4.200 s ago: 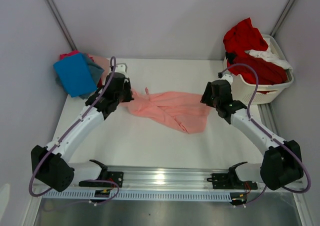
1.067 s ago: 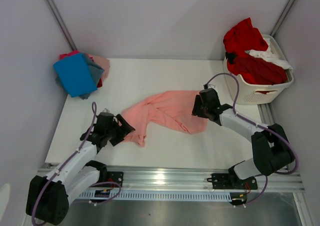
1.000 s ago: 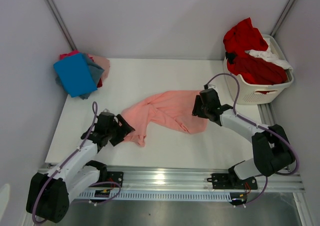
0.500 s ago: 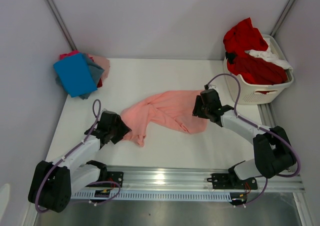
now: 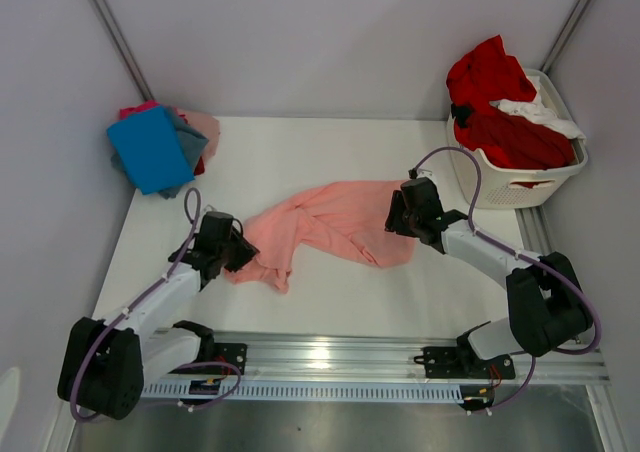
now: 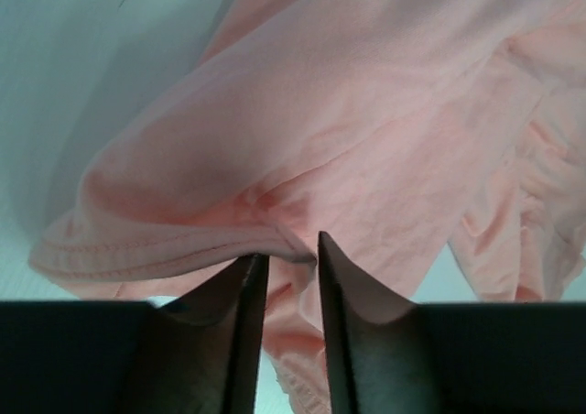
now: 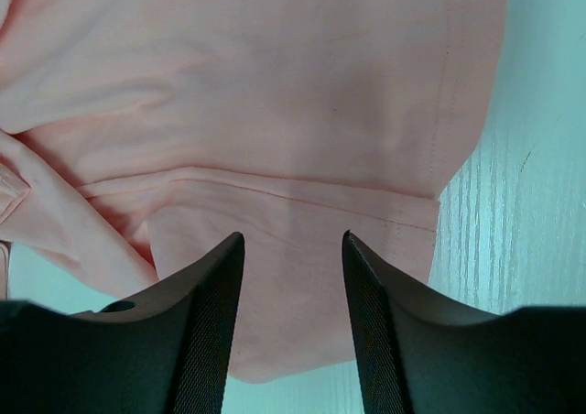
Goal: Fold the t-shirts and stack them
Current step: Flatten out the tshirt
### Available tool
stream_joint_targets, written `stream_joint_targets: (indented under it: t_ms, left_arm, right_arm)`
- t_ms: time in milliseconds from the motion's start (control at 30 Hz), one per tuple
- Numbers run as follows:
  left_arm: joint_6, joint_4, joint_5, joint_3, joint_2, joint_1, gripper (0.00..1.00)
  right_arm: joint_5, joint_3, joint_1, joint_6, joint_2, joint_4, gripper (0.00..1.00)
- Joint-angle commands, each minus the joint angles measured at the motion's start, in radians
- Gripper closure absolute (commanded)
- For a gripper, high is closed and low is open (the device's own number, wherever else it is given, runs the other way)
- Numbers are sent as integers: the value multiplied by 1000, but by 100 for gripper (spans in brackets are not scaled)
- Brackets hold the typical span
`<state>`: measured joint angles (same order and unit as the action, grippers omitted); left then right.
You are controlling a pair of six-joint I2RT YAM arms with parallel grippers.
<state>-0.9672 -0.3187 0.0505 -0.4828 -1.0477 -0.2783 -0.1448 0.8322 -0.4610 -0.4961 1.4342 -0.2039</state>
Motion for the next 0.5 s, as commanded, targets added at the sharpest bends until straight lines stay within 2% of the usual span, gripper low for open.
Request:
stream_joint_targets:
  t_ms: [0, 33, 100, 133, 333, 467]
  left_arm:
    - [19, 61, 9, -37, -28, 8, 71]
    - [25, 67, 5, -40, -31, 8, 81]
    - [35, 82, -6, -65, -43, 10, 96]
    - [36, 78, -6, -71, -44, 8, 100]
    - [64, 50, 12, -174, -49, 14, 100]
    - [81, -17, 51, -240, -31, 74, 100]
  right_arm:
    - [-1, 5, -1, 16, -3, 26, 49]
    - [-1, 5, -1, 16, -1, 24, 50]
    - [-1, 5, 1, 18, 2, 27, 50]
    - [-1, 5, 1, 18, 2, 29, 50]
    - [10, 5, 2, 11, 12, 40, 50]
    - [11, 10, 2, 8, 17, 41, 50]
